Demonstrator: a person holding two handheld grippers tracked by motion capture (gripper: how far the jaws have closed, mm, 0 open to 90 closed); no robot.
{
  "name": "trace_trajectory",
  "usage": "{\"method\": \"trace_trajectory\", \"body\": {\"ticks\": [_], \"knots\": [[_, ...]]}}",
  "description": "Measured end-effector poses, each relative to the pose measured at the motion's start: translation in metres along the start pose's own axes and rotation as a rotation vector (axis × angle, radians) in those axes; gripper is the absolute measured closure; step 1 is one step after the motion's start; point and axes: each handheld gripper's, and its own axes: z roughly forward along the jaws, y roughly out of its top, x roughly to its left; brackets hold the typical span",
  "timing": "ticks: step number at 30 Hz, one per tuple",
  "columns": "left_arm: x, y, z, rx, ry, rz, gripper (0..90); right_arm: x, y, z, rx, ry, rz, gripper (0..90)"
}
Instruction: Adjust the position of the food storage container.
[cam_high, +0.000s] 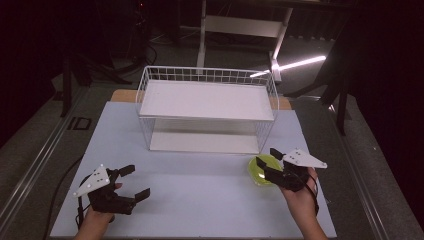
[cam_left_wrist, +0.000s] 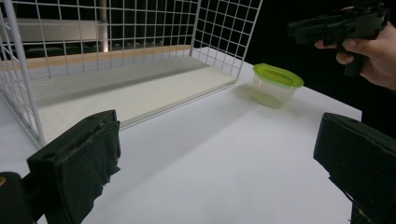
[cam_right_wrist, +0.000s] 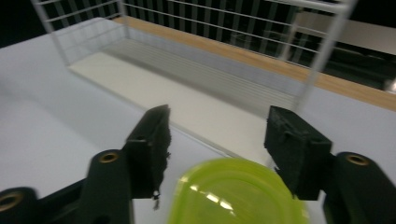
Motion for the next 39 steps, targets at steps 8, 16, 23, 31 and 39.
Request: {"method": "trace_trajectory", "body": {"ticks": [8, 16, 23, 31, 39], "knots": [[-0.001, 0.000, 0.000, 0.002, 0.000, 0.008, 1.5, -0.026, -0.009, -0.002, 0.049, -0.063, 0.045, 68.9], [-0.002, 0.000, -0.001, 0.007, 0.006, 0.015, 1.5, -0.045, -0.025, 0.000, 0.113, -0.139, 0.039, 89.9], [-0.002, 0.000, -0.001, 0.009, 0.008, 0.021, 1.5, -0.058, -0.048, -0.003, 0.178, -0.186, 0.047, 90.0], [-0.002, 0.000, -0.001, 0.019, 0.008, 0.028, 1.5, -0.065, -0.075, 0.000, 0.248, -0.179, 0.100, 90.0], [-0.003, 0.001, -0.001, 0.019, 0.005, 0.035, 1.5, -0.056, -0.086, 0.018, 0.317, -0.123, 0.080, 90.0]]}}
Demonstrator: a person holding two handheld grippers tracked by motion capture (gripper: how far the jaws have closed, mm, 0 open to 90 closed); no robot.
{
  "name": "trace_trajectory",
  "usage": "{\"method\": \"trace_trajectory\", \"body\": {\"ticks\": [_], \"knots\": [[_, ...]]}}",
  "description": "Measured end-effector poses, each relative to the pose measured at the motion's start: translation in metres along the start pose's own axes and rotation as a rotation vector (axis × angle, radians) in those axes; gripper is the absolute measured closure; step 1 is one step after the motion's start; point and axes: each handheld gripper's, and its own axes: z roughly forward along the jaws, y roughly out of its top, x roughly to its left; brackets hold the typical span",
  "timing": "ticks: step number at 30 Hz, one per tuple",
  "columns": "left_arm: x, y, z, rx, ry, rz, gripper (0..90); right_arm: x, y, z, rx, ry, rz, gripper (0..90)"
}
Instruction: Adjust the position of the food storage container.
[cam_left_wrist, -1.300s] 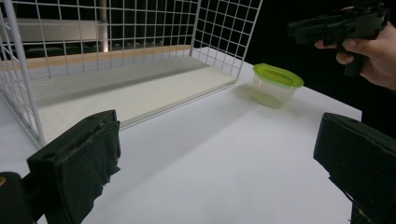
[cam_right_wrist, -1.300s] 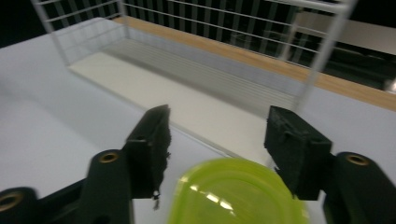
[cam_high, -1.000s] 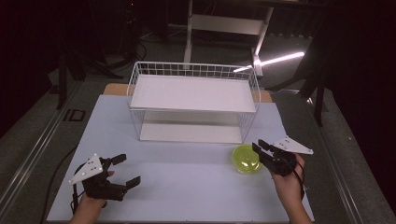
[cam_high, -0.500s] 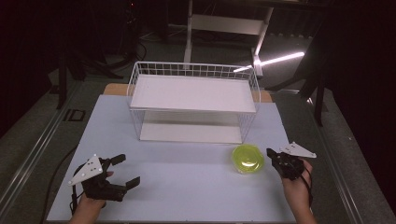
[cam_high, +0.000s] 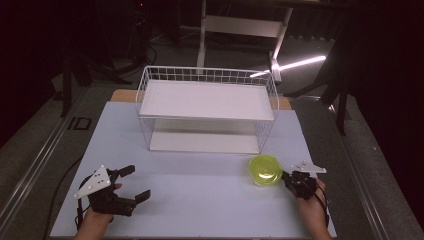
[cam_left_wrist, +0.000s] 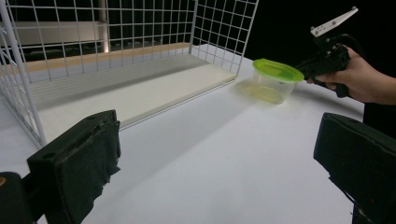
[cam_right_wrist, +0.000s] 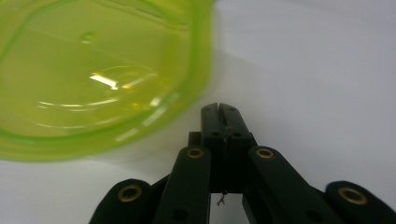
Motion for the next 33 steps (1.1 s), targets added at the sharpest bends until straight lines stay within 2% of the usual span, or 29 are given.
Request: {"method": "trace_trajectory", "body": {"ticks": [5, 7, 14, 21, 33], "knots": [[-0.001, 0.001, 0.001, -0.004, -0.002, 0.003, 1.5, 0.010, 0.001, 0.006, 0.016, 0.043, -0.019, 90.0], [-0.001, 0.001, 0.002, -0.001, -0.006, 0.006, 1.5, 0.013, 0.002, 0.008, 0.018, 0.067, -0.013, 90.0], [-0.003, 0.001, 0.003, 0.006, -0.011, 0.020, 1.5, 0.030, 0.008, 0.014, 0.040, 0.113, -0.042, 90.0], [-0.004, 0.001, 0.003, 0.007, -0.013, 0.022, 1.5, 0.049, 0.020, 0.023, 0.041, 0.151, -0.077, 90.0], [-0.004, 0.001, 0.003, 0.007, -0.009, 0.026, 1.5, 0.076, 0.038, 0.042, 0.036, 0.213, -0.091, 90.0]]}}
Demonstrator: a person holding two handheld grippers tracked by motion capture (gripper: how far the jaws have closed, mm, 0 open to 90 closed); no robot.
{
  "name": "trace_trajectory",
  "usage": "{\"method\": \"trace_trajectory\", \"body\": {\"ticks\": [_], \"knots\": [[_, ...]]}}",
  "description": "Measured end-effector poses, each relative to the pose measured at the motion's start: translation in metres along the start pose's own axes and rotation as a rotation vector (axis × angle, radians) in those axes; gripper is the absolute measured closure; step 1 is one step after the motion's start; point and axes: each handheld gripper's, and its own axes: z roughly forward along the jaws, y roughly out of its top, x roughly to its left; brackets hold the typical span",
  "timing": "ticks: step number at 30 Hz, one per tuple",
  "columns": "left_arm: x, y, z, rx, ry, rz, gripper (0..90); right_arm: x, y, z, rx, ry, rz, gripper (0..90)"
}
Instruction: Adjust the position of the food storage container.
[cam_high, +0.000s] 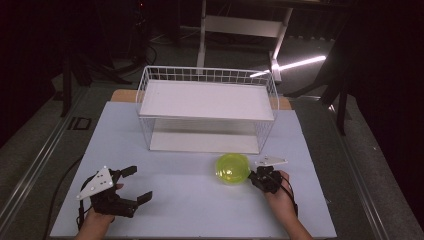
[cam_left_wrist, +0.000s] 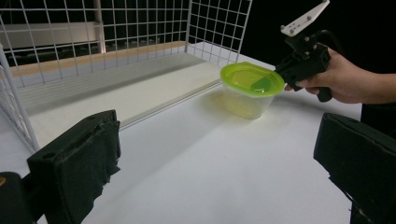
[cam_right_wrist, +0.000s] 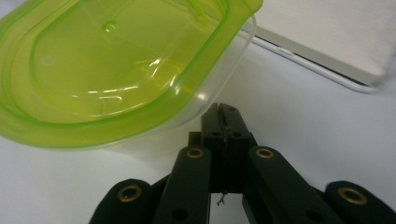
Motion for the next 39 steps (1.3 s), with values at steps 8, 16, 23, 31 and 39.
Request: {"method": "trace_trajectory", "body": {"ticks": [8, 16, 23, 31, 39], "knots": [[0.000, 0.000, -0.001, 0.002, 0.000, 0.002, 1.5, 0.002, 0.000, 0.000, 0.003, -0.002, -0.006, 90.0], [0.000, 0.000, 0.000, 0.005, 0.002, 0.004, 1.5, -0.006, -0.005, -0.011, -0.015, -0.004, 0.033, 90.0], [-0.001, 0.000, 0.000, 0.004, 0.002, 0.006, 1.5, 0.008, -0.001, -0.002, 0.005, 0.025, 0.003, 90.0], [-0.001, 0.000, -0.001, 0.004, 0.004, 0.008, 1.5, 0.024, 0.007, 0.012, 0.018, 0.070, -0.013, 90.0], [-0.002, 0.000, 0.000, 0.007, 0.000, 0.010, 1.5, 0.041, 0.021, 0.026, 0.019, 0.099, -0.027, 90.0]]}}
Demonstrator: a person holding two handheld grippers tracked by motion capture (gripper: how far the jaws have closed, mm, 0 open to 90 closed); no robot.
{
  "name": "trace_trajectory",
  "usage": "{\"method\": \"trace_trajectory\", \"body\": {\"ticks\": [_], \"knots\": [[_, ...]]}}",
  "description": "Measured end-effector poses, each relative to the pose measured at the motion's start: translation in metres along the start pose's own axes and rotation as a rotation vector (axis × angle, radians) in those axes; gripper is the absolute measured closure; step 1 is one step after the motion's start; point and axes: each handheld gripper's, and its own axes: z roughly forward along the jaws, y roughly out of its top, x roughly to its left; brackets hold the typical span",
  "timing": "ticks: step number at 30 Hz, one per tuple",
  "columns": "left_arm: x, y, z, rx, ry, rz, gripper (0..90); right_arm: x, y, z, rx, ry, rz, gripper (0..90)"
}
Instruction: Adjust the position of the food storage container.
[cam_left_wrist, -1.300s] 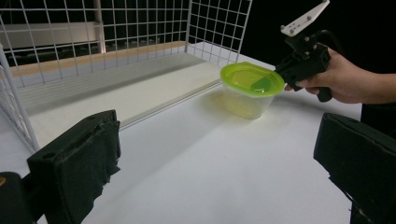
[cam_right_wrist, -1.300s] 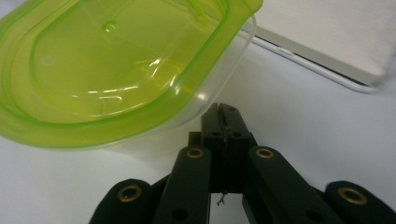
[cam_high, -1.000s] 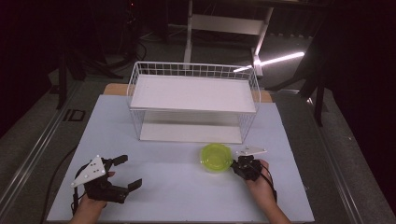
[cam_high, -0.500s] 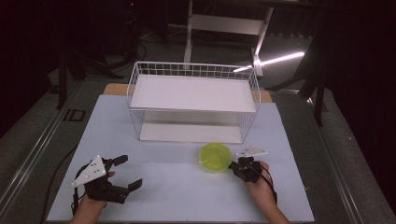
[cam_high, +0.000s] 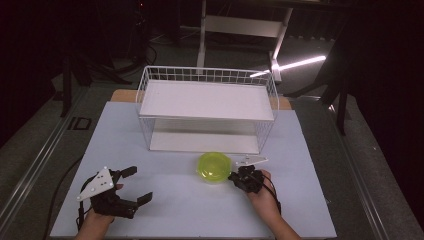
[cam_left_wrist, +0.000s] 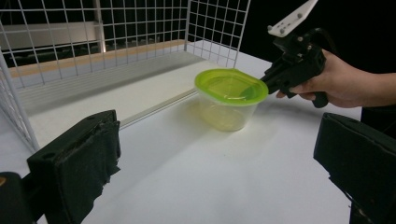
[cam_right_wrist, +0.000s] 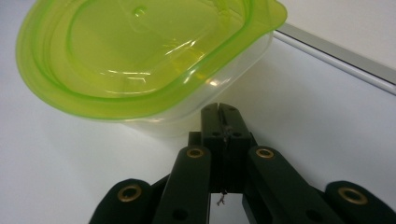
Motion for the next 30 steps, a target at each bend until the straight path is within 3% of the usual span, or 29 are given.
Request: {"method": "trace_trajectory", "body": {"ticks": [7, 21, 26, 30], "knots": [[0.000, 0.000, 0.000, 0.003, -0.003, 0.001, 1.5, 0.012, 0.010, 0.014, 0.003, 0.021, -0.018, 90.0], [0.001, -0.001, 0.001, 0.008, -0.005, 0.001, 1.5, 0.015, 0.024, 0.030, -0.002, 0.026, -0.018, 90.0], [0.001, -0.001, 0.001, 0.009, -0.008, 0.000, 1.5, 0.013, 0.025, 0.023, -0.011, 0.018, -0.027, 88.0], [0.000, 0.000, 0.001, 0.005, -0.010, 0.019, 1.5, 0.007, 0.022, 0.010, -0.023, 0.009, -0.028, 81.1]]}}
